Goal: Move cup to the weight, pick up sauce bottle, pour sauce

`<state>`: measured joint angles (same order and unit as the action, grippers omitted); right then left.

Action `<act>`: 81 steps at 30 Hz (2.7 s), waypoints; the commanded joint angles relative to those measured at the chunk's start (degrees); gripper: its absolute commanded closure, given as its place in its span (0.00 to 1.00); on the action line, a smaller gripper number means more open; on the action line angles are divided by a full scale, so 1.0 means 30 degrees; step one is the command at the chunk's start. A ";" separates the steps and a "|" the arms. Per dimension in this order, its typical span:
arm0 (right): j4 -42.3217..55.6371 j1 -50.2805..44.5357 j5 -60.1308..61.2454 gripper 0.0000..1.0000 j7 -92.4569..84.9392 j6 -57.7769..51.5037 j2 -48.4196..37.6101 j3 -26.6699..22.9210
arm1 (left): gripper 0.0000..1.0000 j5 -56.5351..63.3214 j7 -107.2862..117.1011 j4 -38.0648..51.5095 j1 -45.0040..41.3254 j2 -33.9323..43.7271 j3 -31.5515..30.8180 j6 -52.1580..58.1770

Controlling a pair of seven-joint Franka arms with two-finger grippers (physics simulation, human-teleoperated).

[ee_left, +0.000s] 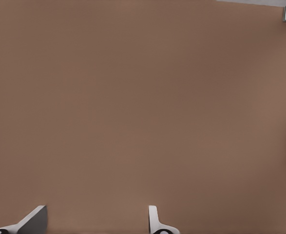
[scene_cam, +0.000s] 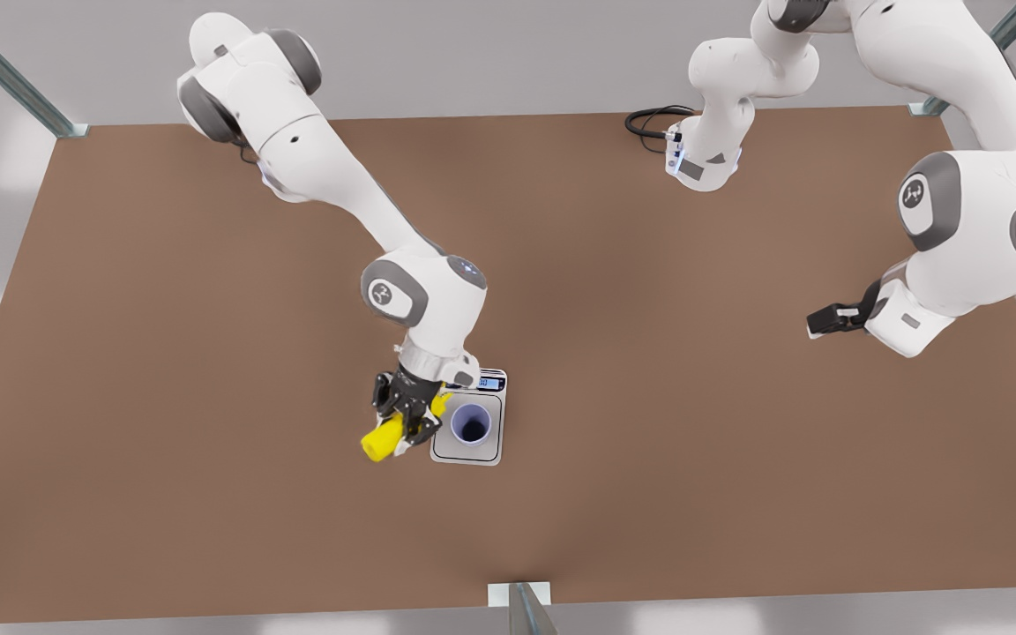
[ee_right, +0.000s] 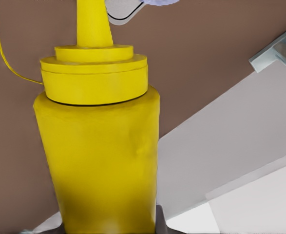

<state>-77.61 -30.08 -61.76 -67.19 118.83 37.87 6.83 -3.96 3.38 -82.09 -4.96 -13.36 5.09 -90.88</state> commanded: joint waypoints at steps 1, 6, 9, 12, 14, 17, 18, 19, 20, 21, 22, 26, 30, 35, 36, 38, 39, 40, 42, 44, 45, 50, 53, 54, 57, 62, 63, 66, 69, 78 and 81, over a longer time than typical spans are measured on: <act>0.0060 -0.0138 -0.0186 0.41 0.0072 0.0000 0.0063 -0.0022 | 0.00 0.0002 -0.0013 0.0000 0.0013 0.0001 0.0001 0.0000; 0.0559 -0.0841 -0.0829 0.41 0.7864 -0.1699 0.0825 -0.0080 | 0.00 0.0002 -0.0042 0.0000 0.0013 0.0031 0.0001 0.0059; 0.0559 -0.1251 -0.2205 0.41 0.8480 -0.1729 0.1176 -0.0080 | 0.00 0.0002 -0.0042 0.0030 0.0013 0.0031 0.0001 0.0088; 0.0500 -0.1544 -0.3643 0.41 0.8451 -0.1846 0.1323 -0.0080 | 0.00 0.0002 -0.0042 0.0000 -0.0016 0.0031 0.0001 0.0146; 0.0471 -0.1544 -0.4082 0.41 0.8451 -0.1846 0.1440 -0.0080 | 0.00 0.0002 -0.0042 -0.0029 -0.0016 0.0031 0.0001 0.0146; 0.0354 -0.1456 -0.5428 0.41 0.8451 -0.2168 0.1587 -0.0110 | 0.00 0.0002 -0.0042 -0.0029 -0.0016 0.0031 0.0001 0.0146; 0.0354 -0.1398 -0.5664 0.41 0.8422 -0.2168 0.1587 -0.0139 | 0.00 0.0002 -0.0042 0.0000 0.0013 0.0031 0.0001 0.0146; 0.0324 -0.1368 -0.5664 0.41 0.8422 -0.2168 0.1645 -0.0197 | 0.00 0.0002 -0.0042 0.0000 -0.0016 0.0031 0.0001 0.0117; 0.0295 -0.1368 -0.5694 0.41 0.8422 -0.2168 0.1762 -0.0285 | 0.00 0.0002 -0.0042 0.0000 -0.0016 0.0031 0.0001 0.0117; 0.0266 -0.1310 -0.5986 0.41 0.8363 -0.2197 0.1762 -0.0432 | 0.00 0.0002 -0.0042 0.0000 -0.0016 0.0031 0.0001 0.0117; 0.0207 -0.1310 -0.6045 0.41 0.8363 -0.2197 0.1762 -0.0432 | 0.00 0.0002 -0.0042 0.0000 0.0013 0.0031 0.0001 0.0117; 0.0119 -0.1427 -0.6074 0.41 0.8422 -0.2227 0.1909 -0.0461 | 0.00 0.0002 -0.0042 0.0000 -0.0016 0.0031 0.0001 0.0117; 0.0148 -0.1368 -0.6133 0.41 0.8422 -0.2227 0.1997 -0.0432 | 0.00 0.0002 -0.0042 0.0000 -0.0016 0.0060 0.0001 0.0146; 0.0178 -0.0871 -0.5227 0.41 0.8275 -0.2256 0.1616 -0.0432 | 0.00 0.0002 -0.0042 0.0000 0.0013 0.0031 0.0001 0.0146; 0.0236 -0.0607 -0.4698 0.41 0.8246 -0.2168 0.1470 -0.0432 | 0.00 0.0002 -0.0042 0.0000 0.0013 0.0031 0.0001 0.0117; 0.0354 0.0125 -0.2854 0.41 0.8217 -0.1992 0.1323 -0.0403 | 0.00 0.0002 -0.0042 0.0000 -0.0016 0.0031 0.0001 0.0117; 0.0354 0.0740 -0.1652 0.41 0.8099 -0.1905 0.1089 -0.0373 | 0.00 0.0002 -0.0042 0.0000 -0.0016 0.0031 0.0001 0.0117; 0.0353 0.1150 0.0047 0.41 0.7866 -0.1524 0.0972 -0.0373 | 0.00 0.0002 -0.0042 -0.0029 -0.0016 0.0001 0.0001 0.0088; 0.0383 0.2059 0.2420 0.41 0.6343 -0.0704 0.0883 -0.0373 | 0.00 0.0002 -0.0013 0.0000 -0.0016 0.0001 0.0001 0.0088; 0.0383 0.2821 0.5086 0.41 0.4761 0.0087 0.0737 -0.0432 | 0.00 0.0002 -0.0013 -0.0029 -0.0016 -0.0057 -0.0028 0.0029; 0.0412 0.3318 0.6286 0.41 0.4175 0.0175 0.0708 -0.0461 | 0.00 0.0002 -0.0042 -0.0029 -0.0016 -0.0028 -0.0028 0.0029; 0.0236 0.4930 1.6598 0.41 -0.2621 0.2518 0.0766 -0.2277 | 0.00 0.0002 0.0016 0.0000 -0.0045 -0.0057 -0.0028 0.0029; -0.0320 0.5896 2.3132 0.41 -0.7953 0.2783 0.0913 -0.2922 | 0.00 0.0002 -0.0013 -0.0029 -0.0045 -0.0028 -0.0028 0.0029; -0.0408 0.6131 2.4566 0.41 -0.9444 0.2783 0.0971 -0.2922 | 0.00 0.0002 -0.0013 -0.0029 -0.0016 -0.0028 -0.0028 0.0029; -0.1228 0.6747 2.8609 0.41 -1.3167 0.2432 0.1059 -0.2893 | 0.00 0.0032 -0.0101 -0.0029 -0.0016 -0.0087 -0.0028 0.0000; -0.1463 0.8855 3.4994 0.41 -1.8789 -0.1695 0.1556 -0.2805 | 0.00 -0.0085 -0.0980 0.0147 0.0160 -0.0204 0.0236 -0.0205; -0.1375 0.9500 3.5761 0.41 -1.9469 -0.2723 0.1821 -0.2805 | 0.00 -0.0115 -0.0980 0.0176 0.0160 -0.0292 0.0236 -0.0293; -0.1316 1.1229 3.9451 0.41 -2.0580 -0.5536 0.3138 -0.2805 | 0.00 -0.0086 -0.0950 0.0118 0.0101 -0.0321 0.0207 -0.0205; -0.1316 1.1815 4.2146 0.41 -2.1519 -0.7908 0.4427 -0.2805 | 0.00 -0.0086 -0.0833 0.0118 0.0101 -0.0321 0.0207 -0.0264; -0.1316 1.2020 4.2969 0.41 -2.2193 -0.7500 0.5893 -0.2893 | 0.00 0.0061 -0.1478 0.0088 0.0160 -0.0087 0.0646 0.0176; -0.1316 1.2050 4.2969 0.41 -2.2457 -0.7412 0.6157 -0.2893 | 0.00 0.0178 -0.1566 0.0176 0.0160 -0.0145 0.0617 -0.0147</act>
<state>-81.56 6.07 67.13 -134.56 96.59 56.34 -1.85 -3.71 -0.77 -81.56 -4.48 -13.80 6.90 -91.31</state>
